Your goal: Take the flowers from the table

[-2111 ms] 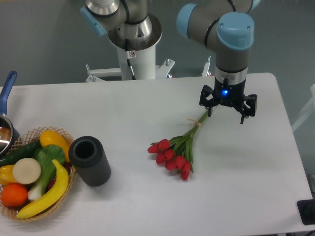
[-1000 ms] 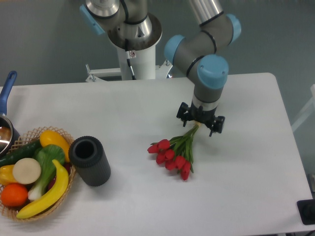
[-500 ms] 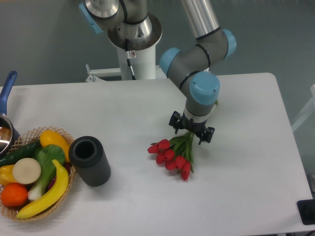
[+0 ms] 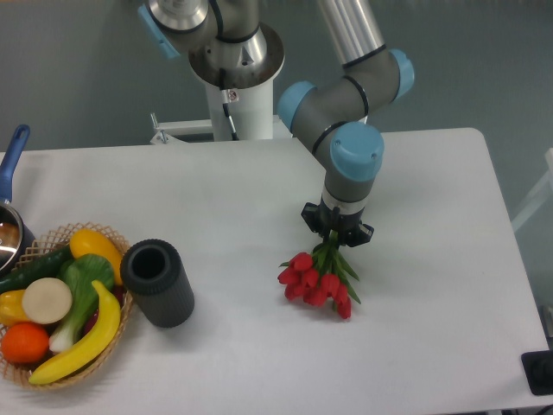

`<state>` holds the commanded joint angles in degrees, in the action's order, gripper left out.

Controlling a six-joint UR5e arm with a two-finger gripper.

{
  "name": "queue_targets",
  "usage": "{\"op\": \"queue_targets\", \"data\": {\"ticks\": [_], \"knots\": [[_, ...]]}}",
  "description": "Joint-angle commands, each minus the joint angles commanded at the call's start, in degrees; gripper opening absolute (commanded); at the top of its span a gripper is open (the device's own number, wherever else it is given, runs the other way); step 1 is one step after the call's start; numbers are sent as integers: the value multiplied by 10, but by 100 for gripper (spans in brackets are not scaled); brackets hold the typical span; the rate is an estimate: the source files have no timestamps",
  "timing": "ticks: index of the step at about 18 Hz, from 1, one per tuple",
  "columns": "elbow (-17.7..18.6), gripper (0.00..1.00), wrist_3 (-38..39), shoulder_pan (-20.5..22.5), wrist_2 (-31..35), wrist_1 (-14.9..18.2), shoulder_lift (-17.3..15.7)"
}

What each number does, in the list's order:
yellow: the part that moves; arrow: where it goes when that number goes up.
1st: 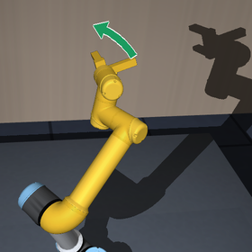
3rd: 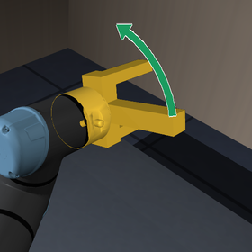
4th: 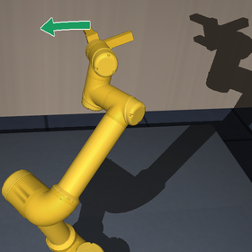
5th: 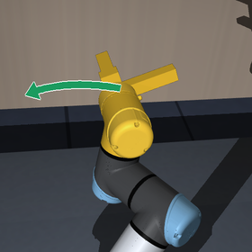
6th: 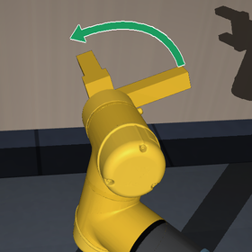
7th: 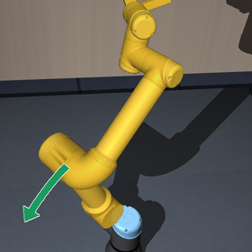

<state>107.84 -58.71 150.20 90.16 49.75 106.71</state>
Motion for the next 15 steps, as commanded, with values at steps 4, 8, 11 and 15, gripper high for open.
{"op": "queue_targets", "data": {"ticks": [4,8,11,15], "knots": [[-28,0,47,28,25,27,-40],[-118,0,80,40,12,122,-41],[-197,0,48,40,12,196,-41],[-213,0,9,40,15,227,-41]]}}
